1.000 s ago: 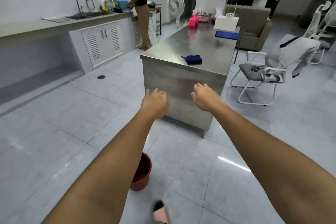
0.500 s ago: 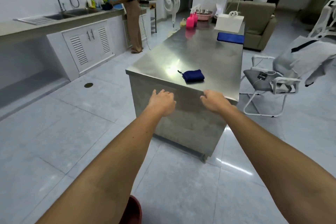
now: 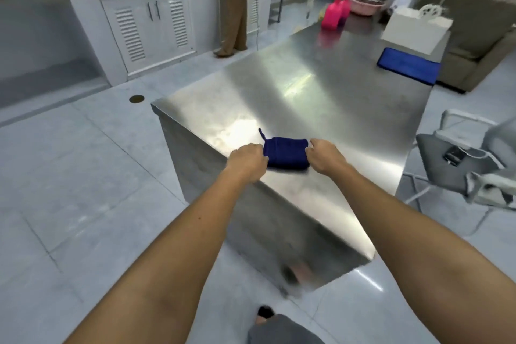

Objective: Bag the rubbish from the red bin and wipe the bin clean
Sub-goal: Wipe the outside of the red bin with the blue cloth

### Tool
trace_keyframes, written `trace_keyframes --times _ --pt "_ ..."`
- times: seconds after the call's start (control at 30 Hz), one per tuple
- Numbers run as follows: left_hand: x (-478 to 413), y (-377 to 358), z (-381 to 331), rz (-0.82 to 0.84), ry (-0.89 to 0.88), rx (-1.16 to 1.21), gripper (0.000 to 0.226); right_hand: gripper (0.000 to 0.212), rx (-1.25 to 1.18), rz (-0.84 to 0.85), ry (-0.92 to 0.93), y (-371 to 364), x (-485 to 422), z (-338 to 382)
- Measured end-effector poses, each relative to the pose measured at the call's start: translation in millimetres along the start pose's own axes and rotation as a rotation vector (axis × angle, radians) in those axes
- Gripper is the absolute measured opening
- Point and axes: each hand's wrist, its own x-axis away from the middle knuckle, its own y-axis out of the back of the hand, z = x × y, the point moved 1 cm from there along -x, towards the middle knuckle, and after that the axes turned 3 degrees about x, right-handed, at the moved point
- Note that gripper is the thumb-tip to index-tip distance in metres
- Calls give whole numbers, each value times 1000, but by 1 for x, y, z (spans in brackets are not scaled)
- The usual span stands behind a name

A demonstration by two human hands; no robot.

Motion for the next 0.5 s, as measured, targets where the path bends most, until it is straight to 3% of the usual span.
trace_keyframes --times 0.07,0.13,0.27,0.4,0.5 --pt "-25 -12 -13 15 65 110 37 27 -29 33 8 -3 -30 -12" --pt "-46 -25 -23 45 139 194 41 44 -93 80 -9 -9 -55 -25" --pt "-68 -47 -32 56 262 244 48 58 -321 181 -69 -30 -78 -40" --pt "-74 -55 -37 -124 462 379 56 48 -618 271 -144 -36 -87 -39" --pt "-79 -57 -36 -134 611 528 54 39 -697 415 -187 -32 -93 -39"
